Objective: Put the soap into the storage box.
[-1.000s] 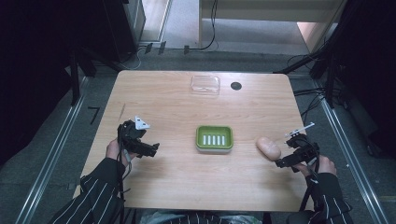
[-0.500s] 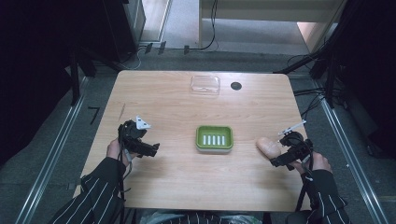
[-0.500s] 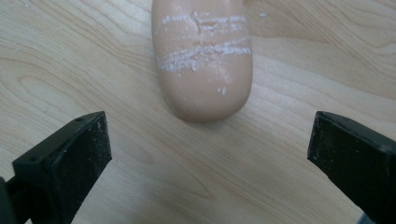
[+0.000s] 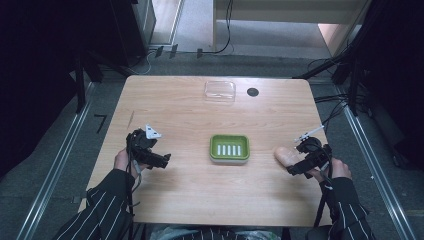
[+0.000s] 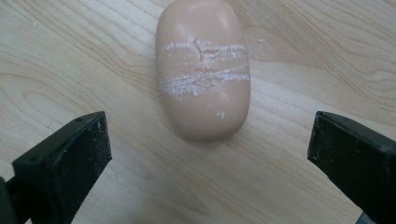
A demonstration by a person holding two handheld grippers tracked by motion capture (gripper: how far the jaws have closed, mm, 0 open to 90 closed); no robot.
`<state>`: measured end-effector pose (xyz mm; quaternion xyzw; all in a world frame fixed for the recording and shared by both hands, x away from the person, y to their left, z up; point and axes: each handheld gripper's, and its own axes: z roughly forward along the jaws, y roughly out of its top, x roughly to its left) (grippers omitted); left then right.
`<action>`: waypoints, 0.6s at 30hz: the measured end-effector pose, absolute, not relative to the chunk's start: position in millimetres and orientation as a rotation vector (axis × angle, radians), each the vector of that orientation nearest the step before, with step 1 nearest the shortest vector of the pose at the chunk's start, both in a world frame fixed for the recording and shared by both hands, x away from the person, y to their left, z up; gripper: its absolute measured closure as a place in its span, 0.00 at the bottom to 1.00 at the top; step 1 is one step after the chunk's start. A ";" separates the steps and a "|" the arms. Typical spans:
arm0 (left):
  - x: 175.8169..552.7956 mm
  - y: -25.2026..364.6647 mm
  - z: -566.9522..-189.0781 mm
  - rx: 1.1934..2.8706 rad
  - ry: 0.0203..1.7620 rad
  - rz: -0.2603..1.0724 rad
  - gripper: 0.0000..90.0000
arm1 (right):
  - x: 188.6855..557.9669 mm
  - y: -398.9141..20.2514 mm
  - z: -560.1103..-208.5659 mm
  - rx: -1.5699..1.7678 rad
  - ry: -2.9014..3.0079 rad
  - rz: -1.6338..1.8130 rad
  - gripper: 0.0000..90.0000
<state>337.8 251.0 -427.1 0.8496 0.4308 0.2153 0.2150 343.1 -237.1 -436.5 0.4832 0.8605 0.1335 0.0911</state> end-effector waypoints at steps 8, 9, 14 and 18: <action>337.7 250.0 -426.9 2.360 1.192 0.598 0.00 | 348.3 -236.0 -435.0 1.426 2.561 0.405 0.00; 337.7 250.0 -426.9 2.360 1.192 0.598 0.00 | 349.7 -235.9 -434.3 1.412 2.571 0.406 0.00; 337.7 250.0 -427.2 2.363 1.191 0.598 0.00 | 353.9 -230.6 -432.4 1.400 2.573 0.402 0.00; 337.9 250.1 -427.4 2.361 1.193 0.598 0.00 | 356.7 -226.4 -434.6 1.392 2.585 0.390 0.00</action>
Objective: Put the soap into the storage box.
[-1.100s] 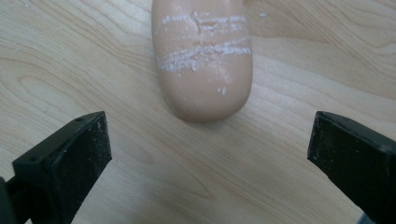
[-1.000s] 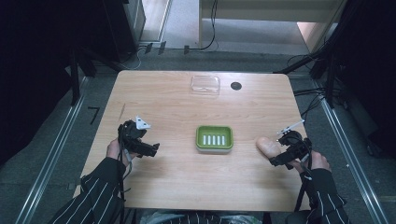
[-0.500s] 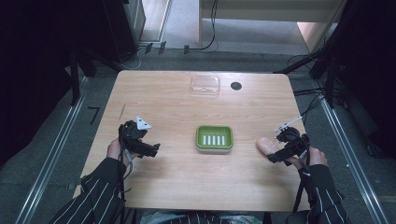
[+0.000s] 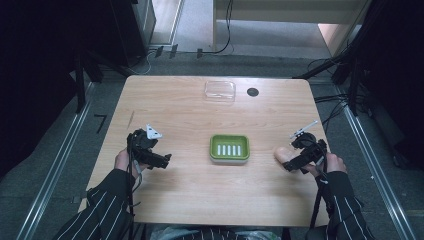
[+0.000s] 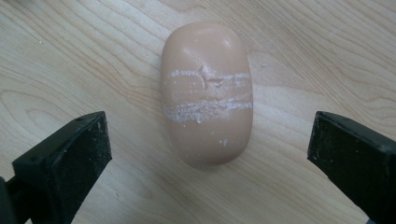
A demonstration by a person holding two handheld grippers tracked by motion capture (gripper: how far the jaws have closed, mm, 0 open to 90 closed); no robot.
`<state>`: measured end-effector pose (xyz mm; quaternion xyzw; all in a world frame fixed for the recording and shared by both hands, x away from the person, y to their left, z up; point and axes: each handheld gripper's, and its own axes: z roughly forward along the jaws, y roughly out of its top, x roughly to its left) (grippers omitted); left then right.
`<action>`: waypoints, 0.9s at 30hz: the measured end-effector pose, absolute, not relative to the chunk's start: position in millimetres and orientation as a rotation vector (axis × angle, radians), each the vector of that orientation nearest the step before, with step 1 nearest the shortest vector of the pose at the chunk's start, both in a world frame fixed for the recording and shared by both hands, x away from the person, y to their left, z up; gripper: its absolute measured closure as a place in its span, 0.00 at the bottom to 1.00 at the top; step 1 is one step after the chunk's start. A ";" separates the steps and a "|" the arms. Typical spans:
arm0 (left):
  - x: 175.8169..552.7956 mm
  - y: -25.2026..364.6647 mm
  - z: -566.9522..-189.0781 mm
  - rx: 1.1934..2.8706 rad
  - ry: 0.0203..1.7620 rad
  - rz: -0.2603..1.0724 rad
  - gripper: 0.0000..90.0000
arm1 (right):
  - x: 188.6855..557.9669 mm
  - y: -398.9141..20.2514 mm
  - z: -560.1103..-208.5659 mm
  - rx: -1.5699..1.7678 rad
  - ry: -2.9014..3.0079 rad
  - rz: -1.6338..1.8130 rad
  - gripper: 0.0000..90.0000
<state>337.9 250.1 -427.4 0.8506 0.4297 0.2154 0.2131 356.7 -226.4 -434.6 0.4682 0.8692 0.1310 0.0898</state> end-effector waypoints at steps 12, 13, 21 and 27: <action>339.1 249.0 -427.9 2.369 1.189 0.592 0.00 | 365.1 -216.4 -436.2 1.339 2.634 0.380 0.01; 339.2 248.9 -427.9 2.369 1.189 0.591 0.00 | 366.1 -216.0 -437.0 1.338 2.637 0.369 0.01; 339.6 248.4 -428.3 2.370 1.187 0.593 0.00 | 372.9 -209.7 -442.9 1.331 2.662 0.341 0.02; 339.4 248.0 -428.1 2.371 1.185 0.595 0.00 | 377.6 -206.7 -446.8 1.317 2.682 0.322 0.03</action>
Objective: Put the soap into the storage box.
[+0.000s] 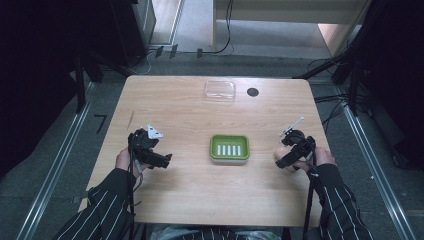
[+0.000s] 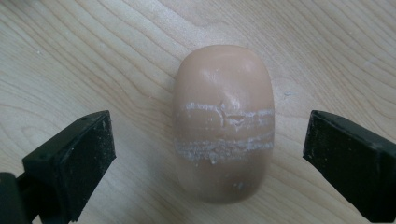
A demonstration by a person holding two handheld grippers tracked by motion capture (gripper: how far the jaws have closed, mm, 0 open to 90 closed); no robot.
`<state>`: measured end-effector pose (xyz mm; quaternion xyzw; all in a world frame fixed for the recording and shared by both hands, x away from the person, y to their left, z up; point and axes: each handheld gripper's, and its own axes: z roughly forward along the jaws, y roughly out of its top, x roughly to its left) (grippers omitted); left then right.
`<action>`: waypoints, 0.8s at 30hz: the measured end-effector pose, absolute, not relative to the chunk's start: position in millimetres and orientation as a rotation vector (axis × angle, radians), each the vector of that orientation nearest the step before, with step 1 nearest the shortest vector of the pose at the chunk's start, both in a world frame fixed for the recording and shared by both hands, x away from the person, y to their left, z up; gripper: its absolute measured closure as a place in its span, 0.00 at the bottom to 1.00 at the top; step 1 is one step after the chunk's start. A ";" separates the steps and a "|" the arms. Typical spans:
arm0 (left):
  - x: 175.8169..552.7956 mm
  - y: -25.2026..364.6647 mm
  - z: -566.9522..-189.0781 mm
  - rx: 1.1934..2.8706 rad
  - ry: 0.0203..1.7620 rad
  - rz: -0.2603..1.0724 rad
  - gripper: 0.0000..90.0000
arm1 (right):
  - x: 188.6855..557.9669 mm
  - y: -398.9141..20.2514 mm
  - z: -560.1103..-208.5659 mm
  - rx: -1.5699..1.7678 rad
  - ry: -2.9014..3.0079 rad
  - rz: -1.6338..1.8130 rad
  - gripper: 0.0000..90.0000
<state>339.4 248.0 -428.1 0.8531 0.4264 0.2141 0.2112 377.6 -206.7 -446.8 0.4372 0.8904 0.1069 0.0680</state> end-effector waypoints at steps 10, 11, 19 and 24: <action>339.5 248.0 -428.0 2.372 1.185 0.594 0.00 | 391.2 -207.0 -456.7 1.330 2.693 0.281 0.08; 339.5 248.1 -428.0 2.371 1.186 0.594 0.00 | 392.3 -207.4 -457.7 1.326 2.695 0.281 0.09; 339.5 248.2 -428.1 2.370 1.184 0.595 0.00 | 396.5 -206.2 -461.2 1.331 2.715 0.260 0.16; 339.4 248.3 -427.9 2.369 1.185 0.596 0.00 | 396.4 -209.3 -462.5 1.338 2.728 0.265 0.20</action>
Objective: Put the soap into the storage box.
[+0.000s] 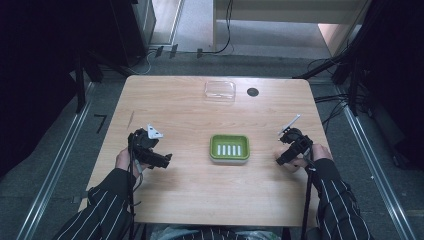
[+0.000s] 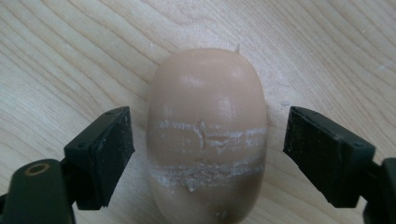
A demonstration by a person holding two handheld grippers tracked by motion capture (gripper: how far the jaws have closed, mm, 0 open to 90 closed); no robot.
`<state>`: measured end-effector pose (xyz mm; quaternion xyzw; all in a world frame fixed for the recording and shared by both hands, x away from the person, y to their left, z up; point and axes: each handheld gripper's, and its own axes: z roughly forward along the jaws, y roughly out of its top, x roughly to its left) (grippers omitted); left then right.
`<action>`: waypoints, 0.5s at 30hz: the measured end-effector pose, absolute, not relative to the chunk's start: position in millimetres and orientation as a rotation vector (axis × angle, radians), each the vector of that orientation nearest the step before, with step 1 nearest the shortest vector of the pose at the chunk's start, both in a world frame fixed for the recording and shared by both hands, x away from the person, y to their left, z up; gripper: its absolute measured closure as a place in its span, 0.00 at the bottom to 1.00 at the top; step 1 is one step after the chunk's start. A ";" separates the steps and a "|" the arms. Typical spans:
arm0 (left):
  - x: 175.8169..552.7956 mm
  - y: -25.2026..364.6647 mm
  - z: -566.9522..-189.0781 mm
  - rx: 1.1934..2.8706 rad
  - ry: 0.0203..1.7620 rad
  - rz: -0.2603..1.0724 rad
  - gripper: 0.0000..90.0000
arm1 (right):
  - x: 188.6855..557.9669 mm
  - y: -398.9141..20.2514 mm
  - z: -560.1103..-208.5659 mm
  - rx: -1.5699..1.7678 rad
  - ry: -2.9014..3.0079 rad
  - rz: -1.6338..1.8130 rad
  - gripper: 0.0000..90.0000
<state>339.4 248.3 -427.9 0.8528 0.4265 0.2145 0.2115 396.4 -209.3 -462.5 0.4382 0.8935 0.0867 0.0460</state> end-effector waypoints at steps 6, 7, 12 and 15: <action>339.5 248.1 -428.1 2.371 1.184 0.595 0.00 | 396.5 -210.8 -465.3 1.341 2.743 0.249 0.26; 339.5 248.1 -428.1 2.370 1.184 0.596 0.00 | 396.6 -210.9 -465.9 1.334 2.749 0.250 0.27; 339.5 248.0 -428.0 2.370 1.184 0.596 0.00 | 396.6 -209.3 -468.4 1.333 2.765 0.226 0.34; 339.4 248.1 -427.9 2.370 1.184 0.596 0.00 | 396.4 -209.1 -469.5 1.337 2.769 0.208 0.37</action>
